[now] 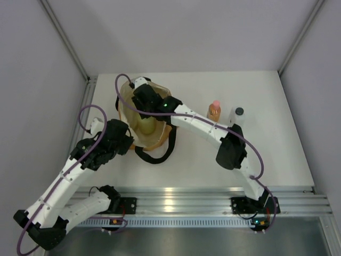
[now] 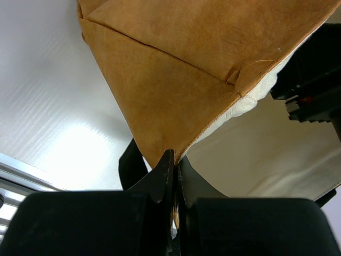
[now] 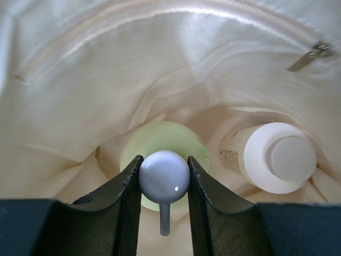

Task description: Take the personal care products out of the canvas bag

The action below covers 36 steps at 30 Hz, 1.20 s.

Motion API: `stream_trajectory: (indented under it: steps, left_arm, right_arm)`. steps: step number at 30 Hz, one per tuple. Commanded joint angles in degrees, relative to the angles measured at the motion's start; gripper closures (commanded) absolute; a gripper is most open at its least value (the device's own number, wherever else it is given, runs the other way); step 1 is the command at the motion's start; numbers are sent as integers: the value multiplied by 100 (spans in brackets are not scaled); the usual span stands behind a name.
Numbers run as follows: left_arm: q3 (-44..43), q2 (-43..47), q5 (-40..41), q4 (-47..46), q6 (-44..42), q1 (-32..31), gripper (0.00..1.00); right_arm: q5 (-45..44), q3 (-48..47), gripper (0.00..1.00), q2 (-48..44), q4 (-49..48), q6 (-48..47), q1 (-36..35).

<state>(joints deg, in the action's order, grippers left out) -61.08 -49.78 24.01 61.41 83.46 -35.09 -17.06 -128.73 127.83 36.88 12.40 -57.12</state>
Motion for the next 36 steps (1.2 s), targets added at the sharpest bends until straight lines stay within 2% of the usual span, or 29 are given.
stream_trajectory:
  steps: [1, 24, 30, 36]
  left_arm:
    - [-185, -49, 16, -191, -14, -15, 100]
    - [-150, -5, 25, -182, 39, -15, 100]
    - [-141, 30, 25, -182, 39, -15, 100]
    - [-132, 39, 16, -182, 56, -15, 100]
  right_arm:
    - [-26, -548, 100, -979, -630, -54, -106]
    - [607, -452, 100, -2833, -489, -528, -317]
    - [283, -425, 100, -3361, -191, -739, -317]
    - [-324, 136, 100, -4037, -50, -836, -195]
